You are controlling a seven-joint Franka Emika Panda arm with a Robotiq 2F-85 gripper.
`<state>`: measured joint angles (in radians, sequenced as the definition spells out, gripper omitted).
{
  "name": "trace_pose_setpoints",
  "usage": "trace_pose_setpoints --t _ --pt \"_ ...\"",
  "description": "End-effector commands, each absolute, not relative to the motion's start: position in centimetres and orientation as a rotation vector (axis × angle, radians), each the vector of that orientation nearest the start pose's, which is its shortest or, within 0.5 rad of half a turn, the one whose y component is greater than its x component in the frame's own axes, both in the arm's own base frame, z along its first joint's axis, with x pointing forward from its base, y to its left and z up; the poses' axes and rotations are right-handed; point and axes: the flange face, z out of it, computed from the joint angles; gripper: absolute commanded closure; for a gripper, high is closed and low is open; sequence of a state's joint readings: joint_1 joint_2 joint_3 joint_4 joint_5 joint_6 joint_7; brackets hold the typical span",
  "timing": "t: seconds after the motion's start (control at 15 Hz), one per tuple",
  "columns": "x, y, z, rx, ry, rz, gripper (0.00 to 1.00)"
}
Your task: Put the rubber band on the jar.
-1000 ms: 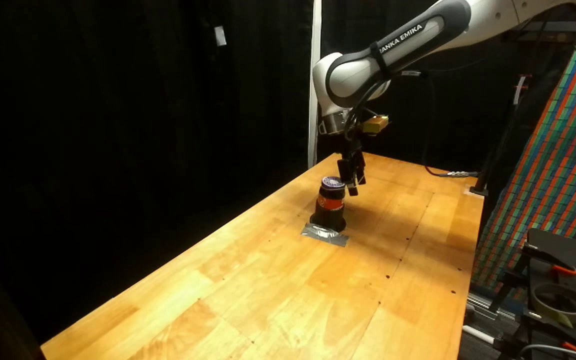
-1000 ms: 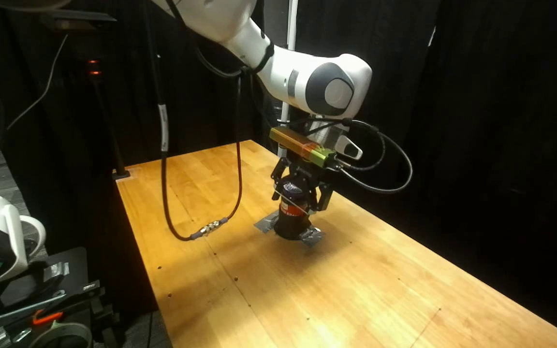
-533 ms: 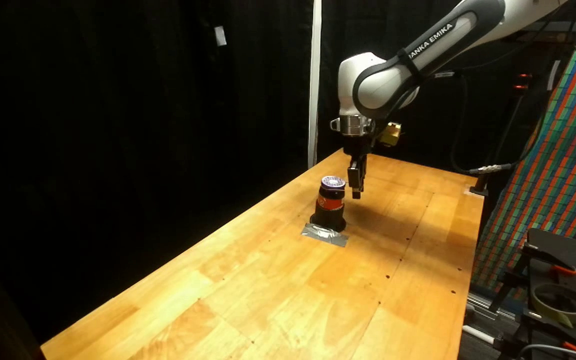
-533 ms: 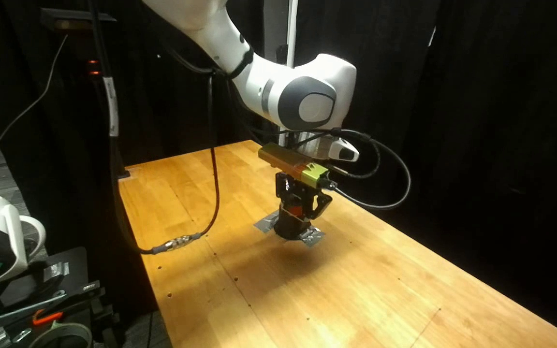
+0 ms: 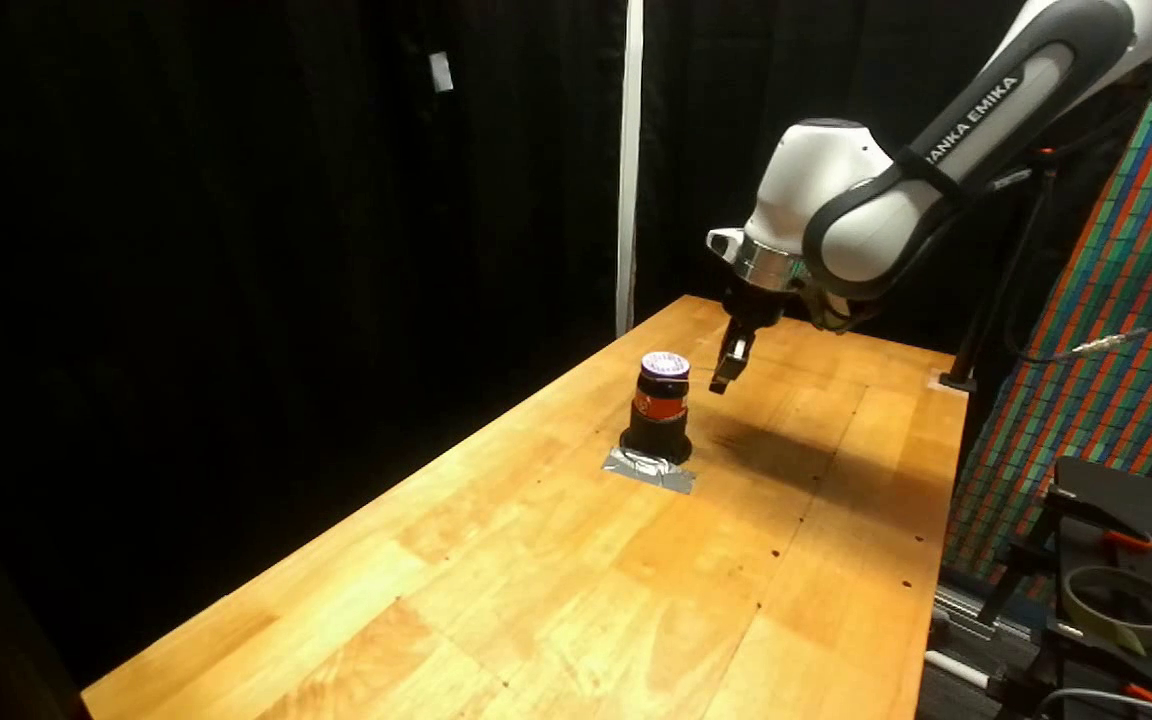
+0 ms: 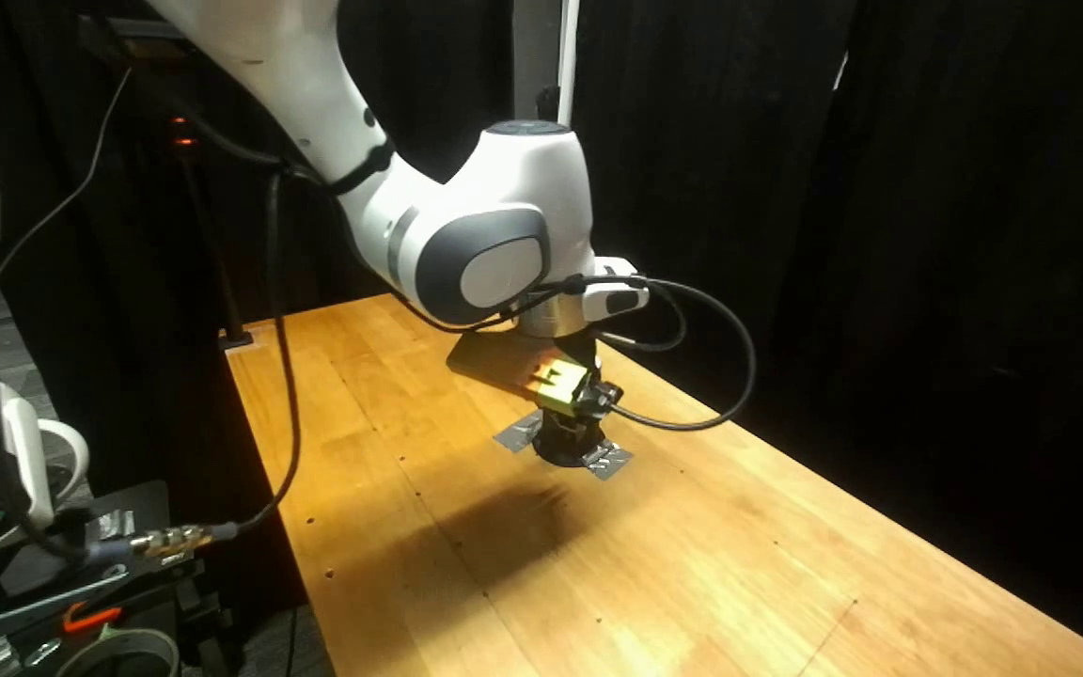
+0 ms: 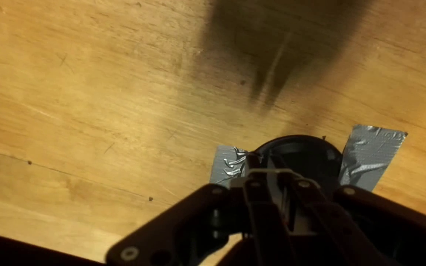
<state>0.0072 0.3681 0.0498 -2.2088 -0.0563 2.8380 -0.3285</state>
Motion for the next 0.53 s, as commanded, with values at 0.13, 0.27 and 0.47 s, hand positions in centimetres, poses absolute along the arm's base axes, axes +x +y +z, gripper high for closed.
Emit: trace_pose_setpoints --t 0.13,0.27,0.47 --pt "48.6 3.5 25.2 -2.992 -0.859 -0.834 0.85" --pt "46.8 4.7 25.3 -2.917 -0.877 -1.012 0.86" --pt "44.4 5.7 24.9 -2.777 -0.899 -1.238 0.87"
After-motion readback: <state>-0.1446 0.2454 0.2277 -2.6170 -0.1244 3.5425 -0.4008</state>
